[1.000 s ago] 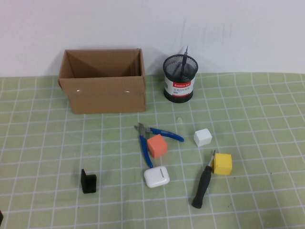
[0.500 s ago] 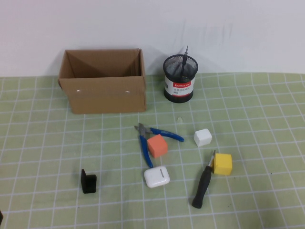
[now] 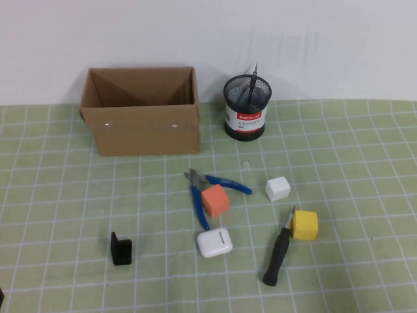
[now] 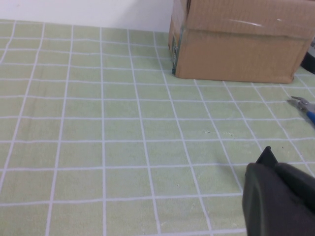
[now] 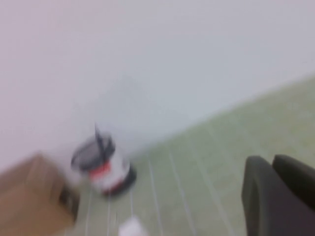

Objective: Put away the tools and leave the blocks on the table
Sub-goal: Pick up the black Screwdriver from the table

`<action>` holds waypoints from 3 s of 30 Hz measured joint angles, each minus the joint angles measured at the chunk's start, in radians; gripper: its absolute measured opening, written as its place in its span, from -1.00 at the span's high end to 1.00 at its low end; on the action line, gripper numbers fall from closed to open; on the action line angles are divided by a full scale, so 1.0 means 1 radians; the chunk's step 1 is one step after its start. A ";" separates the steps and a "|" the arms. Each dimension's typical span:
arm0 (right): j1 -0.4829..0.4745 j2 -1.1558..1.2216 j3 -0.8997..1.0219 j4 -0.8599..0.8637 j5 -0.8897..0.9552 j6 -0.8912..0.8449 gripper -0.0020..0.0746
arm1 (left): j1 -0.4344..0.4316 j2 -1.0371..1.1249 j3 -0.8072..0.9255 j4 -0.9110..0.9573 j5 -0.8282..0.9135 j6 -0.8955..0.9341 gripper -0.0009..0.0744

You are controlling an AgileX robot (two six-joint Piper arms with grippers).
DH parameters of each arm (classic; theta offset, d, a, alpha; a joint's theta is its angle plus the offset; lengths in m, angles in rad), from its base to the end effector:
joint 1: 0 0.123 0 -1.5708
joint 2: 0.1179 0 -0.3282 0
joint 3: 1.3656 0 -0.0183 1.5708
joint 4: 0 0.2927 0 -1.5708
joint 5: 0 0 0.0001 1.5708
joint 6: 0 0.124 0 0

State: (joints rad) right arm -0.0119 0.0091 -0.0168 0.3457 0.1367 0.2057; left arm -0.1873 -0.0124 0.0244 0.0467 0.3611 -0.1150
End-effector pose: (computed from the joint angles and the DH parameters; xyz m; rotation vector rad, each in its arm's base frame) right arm 0.0879 0.0047 0.2063 0.4139 1.5695 0.4520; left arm 0.0820 -0.0135 0.1628 0.0963 1.8569 -0.1643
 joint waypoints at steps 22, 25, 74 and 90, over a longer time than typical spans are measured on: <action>0.303 1.340 -0.887 -0.084 0.658 -0.111 0.97 | 0.000 0.000 0.000 0.000 0.000 0.000 0.98; 0.417 1.476 -0.951 -0.103 0.653 -0.048 0.97 | 0.000 0.000 0.000 0.000 0.000 0.000 0.98; 0.591 1.962 -1.197 -0.195 0.583 0.135 0.86 | 0.000 0.000 0.000 0.011 0.000 0.000 0.98; 0.598 1.660 -1.131 -0.385 0.246 0.124 0.97 | 0.000 0.000 0.000 0.011 0.000 0.000 0.98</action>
State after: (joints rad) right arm 0.5859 1.6696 -1.1478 -0.0389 0.3824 0.3293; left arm -0.1873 -0.0124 0.0244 0.0579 0.3611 -0.1150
